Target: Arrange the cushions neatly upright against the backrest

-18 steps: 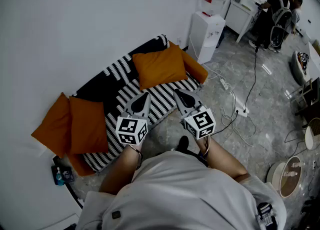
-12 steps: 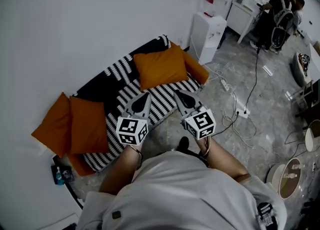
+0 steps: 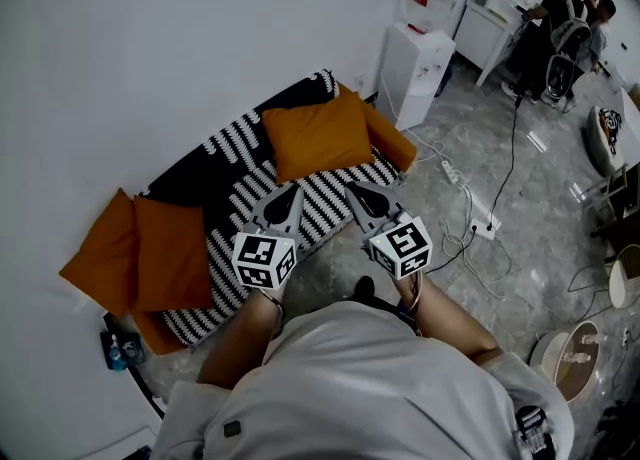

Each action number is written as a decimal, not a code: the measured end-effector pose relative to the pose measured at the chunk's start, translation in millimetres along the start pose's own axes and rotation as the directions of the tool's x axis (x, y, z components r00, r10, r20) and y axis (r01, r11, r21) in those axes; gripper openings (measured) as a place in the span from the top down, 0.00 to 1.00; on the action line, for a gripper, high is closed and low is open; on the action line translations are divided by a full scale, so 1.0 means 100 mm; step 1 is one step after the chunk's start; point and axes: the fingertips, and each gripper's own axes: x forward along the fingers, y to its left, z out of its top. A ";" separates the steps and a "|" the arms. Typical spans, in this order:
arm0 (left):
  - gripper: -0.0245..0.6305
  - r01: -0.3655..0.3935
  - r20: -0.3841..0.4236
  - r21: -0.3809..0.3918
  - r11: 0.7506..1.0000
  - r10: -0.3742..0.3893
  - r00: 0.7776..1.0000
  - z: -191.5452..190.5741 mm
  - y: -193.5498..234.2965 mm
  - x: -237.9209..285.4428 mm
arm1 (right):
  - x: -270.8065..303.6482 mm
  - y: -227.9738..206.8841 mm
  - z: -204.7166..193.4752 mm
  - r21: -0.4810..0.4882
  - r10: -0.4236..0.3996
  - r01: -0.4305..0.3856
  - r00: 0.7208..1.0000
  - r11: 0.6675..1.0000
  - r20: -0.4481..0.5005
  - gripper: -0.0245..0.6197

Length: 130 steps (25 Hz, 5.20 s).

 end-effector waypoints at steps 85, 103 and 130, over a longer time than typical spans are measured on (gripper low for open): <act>0.95 -0.030 -0.286 -0.123 0.992 -0.006 0.958 -0.79 2.73 5.48 | 4.12 -4.65 -1.34 0.119 0.343 -0.323 0.900 0.939 -0.269 0.93; 0.89 0.017 -0.511 -0.110 0.994 -0.072 0.856 -1.94 3.51 6.28 | 5.01 -5.16 -2.60 0.130 0.489 -0.487 0.748 0.864 -0.449 0.92; 0.60 0.348 -0.845 -0.101 0.932 -0.265 0.465 -4.41 4.22 6.60 | 5.52 -5.37 -5.11 0.155 0.526 -0.719 0.326 0.677 -0.785 0.62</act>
